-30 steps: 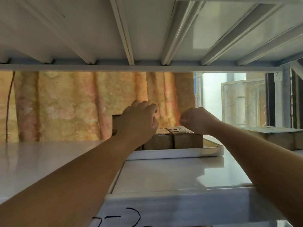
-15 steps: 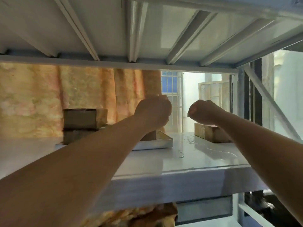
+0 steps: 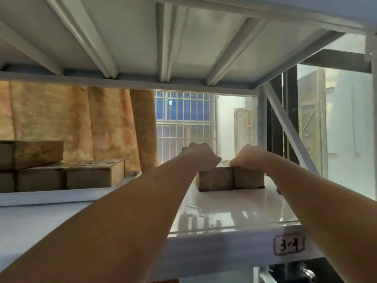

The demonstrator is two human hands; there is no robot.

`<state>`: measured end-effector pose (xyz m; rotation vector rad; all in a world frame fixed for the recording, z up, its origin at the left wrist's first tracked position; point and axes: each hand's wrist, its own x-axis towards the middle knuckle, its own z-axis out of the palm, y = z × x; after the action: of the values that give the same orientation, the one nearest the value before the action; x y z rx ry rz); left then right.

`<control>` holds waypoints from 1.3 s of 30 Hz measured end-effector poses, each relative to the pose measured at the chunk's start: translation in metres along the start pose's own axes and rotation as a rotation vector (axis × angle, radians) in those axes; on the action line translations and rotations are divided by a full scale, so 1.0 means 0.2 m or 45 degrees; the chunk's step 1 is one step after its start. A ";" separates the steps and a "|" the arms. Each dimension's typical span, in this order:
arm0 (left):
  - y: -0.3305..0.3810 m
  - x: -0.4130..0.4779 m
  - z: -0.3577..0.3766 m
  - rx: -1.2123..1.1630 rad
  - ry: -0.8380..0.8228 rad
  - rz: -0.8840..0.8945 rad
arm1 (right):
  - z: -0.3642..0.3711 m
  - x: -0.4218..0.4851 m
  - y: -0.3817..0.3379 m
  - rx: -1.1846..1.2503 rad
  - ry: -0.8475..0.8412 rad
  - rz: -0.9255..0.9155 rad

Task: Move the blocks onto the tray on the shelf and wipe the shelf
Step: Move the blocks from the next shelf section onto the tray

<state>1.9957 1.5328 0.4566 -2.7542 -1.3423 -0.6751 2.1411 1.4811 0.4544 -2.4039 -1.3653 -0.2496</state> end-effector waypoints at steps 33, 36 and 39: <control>0.01 0.15 0.02 -0.462 0.140 -0.250 | 0.06 0.06 0.14 0.656 0.349 -0.085; 0.01 0.14 0.02 -0.738 0.174 -0.267 | 0.05 0.03 0.13 0.774 0.362 -0.120; 0.02 0.10 -0.02 -1.385 0.086 -0.354 | 0.03 0.00 0.12 1.391 0.138 -0.052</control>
<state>2.0071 1.5448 0.4687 -3.1607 -1.7023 -2.0016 2.1621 1.4716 0.4430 -1.4203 -1.0704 0.2948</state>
